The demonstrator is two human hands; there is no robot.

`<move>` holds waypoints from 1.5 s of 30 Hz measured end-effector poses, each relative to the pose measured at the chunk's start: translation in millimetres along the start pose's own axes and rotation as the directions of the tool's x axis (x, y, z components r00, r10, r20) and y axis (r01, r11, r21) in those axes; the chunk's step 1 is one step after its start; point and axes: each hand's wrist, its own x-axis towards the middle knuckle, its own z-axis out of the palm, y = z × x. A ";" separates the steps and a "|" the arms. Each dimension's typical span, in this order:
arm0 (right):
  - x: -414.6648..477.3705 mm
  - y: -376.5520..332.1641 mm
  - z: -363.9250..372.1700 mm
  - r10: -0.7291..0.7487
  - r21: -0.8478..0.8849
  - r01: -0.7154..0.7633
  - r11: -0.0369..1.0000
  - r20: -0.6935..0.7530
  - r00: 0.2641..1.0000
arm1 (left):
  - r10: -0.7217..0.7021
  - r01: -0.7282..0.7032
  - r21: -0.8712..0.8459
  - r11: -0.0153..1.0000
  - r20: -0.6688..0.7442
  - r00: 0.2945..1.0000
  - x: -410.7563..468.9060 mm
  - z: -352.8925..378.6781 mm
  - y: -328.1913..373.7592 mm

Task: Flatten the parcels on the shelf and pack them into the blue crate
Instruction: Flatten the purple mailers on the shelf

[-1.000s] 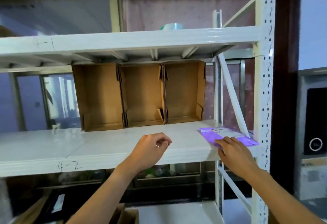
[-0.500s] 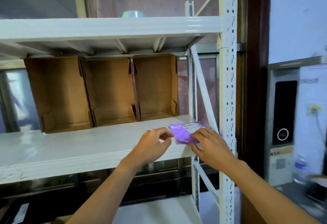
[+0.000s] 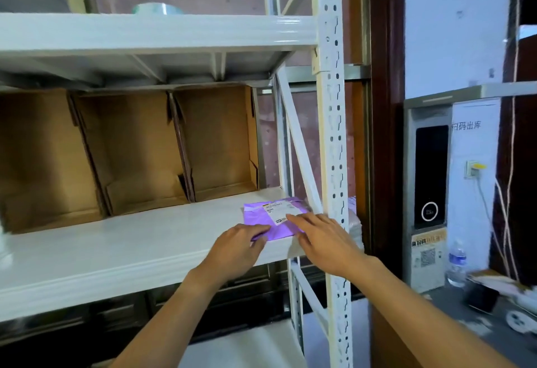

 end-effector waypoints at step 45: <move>193.1 -280.6 79.5 -0.096 0.440 -0.074 0.895 0.351 0.932 | -0.426 0.439 0.259 0.860 -0.108 0.898 -65.0 -119.8 -245.4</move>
